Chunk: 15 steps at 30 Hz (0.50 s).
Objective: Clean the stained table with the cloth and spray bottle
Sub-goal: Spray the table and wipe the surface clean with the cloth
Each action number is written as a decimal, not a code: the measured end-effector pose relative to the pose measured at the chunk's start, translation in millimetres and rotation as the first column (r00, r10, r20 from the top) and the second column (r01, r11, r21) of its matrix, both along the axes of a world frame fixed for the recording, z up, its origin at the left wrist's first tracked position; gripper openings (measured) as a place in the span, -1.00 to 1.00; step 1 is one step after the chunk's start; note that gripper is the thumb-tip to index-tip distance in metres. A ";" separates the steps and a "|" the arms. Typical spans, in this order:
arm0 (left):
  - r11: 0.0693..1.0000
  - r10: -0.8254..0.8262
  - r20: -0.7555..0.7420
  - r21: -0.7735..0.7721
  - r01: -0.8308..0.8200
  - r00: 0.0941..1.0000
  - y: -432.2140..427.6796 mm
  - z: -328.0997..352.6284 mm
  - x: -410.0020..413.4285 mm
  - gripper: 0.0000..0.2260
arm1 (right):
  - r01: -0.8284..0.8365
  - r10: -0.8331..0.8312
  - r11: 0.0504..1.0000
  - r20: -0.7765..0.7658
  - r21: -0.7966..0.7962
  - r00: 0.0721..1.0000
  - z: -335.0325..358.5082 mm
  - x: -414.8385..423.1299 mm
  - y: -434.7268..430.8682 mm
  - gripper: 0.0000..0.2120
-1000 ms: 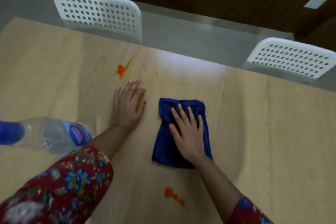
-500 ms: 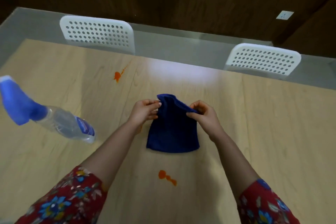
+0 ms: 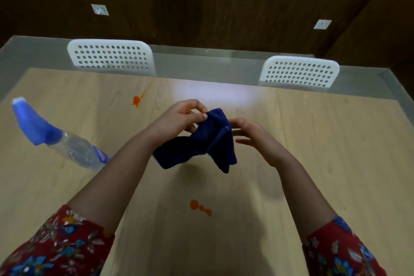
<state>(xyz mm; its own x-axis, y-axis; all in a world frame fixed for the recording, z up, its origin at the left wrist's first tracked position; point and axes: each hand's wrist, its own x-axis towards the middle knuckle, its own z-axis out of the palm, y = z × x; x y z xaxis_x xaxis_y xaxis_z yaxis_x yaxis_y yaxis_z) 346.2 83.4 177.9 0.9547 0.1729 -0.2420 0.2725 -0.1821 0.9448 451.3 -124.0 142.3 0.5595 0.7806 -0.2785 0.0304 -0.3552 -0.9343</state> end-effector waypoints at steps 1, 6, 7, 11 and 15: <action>1.000 0.012 0.018 0.017 -0.012 1.000 -2.7 3.0 1.7 -0.94 | 0.028 -0.028 1.000 -0.006 0.013 1.000 3.7 -3.4 3.8 -0.67; 0.991 0.026 0.107 0.125 -0.040 0.994 2.4 13.5 7.0 -0.91 | 0.158 -0.159 0.987 0.118 0.017 0.980 11.3 -3.2 18.2 -0.87; 0.993 0.044 0.131 0.105 -0.058 0.990 3.3 16.7 5.8 -0.91 | 0.148 -0.140 0.989 0.183 -0.027 0.973 10.5 -1.2 18.1 -0.83; 0.978 0.195 0.175 -0.110 -0.178 0.965 5.2 24.2 1.0 -0.89 | 0.231 -0.116 0.945 0.424 -0.233 0.898 11.9 2.1 12.5 -0.75; 0.967 0.238 0.089 -0.111 -0.228 0.967 18.2 19.4 -4.3 -0.83 | 0.002 0.026 0.988 0.175 -0.156 0.984 33.5 24.5 -13.7 -0.75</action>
